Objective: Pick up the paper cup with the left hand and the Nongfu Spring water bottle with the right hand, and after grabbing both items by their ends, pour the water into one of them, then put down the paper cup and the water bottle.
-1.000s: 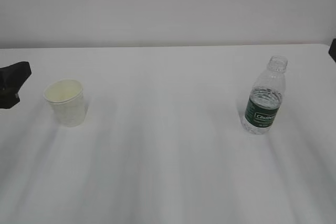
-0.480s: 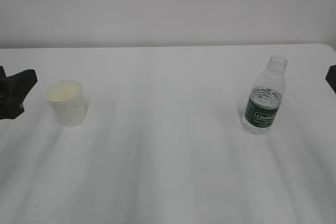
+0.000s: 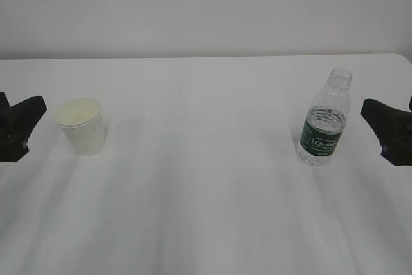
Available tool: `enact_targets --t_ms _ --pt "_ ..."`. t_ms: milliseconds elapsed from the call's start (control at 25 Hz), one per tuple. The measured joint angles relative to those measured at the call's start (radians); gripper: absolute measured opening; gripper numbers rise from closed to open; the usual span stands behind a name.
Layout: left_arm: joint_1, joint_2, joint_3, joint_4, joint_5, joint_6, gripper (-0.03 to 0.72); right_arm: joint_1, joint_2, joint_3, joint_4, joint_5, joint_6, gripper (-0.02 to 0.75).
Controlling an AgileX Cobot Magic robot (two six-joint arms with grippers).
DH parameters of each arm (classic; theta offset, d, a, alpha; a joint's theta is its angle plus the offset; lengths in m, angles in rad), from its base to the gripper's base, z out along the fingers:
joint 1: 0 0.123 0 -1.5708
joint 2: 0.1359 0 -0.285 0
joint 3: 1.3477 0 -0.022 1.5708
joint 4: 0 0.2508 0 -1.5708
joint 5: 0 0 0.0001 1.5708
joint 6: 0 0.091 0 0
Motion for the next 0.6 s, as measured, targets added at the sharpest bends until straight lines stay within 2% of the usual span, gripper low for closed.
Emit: enact_targets --t_ms 280,600 --pt "0.0 0.157 0.001 0.042 -0.107 0.0 0.466 0.0 0.123 0.0 -0.015 -0.099 0.023 0.59" --pt "0.0 0.338 0.001 0.063 -0.119 0.0 0.465 0.0 0.242 0.0 -0.032 -0.195 0.03 0.59"
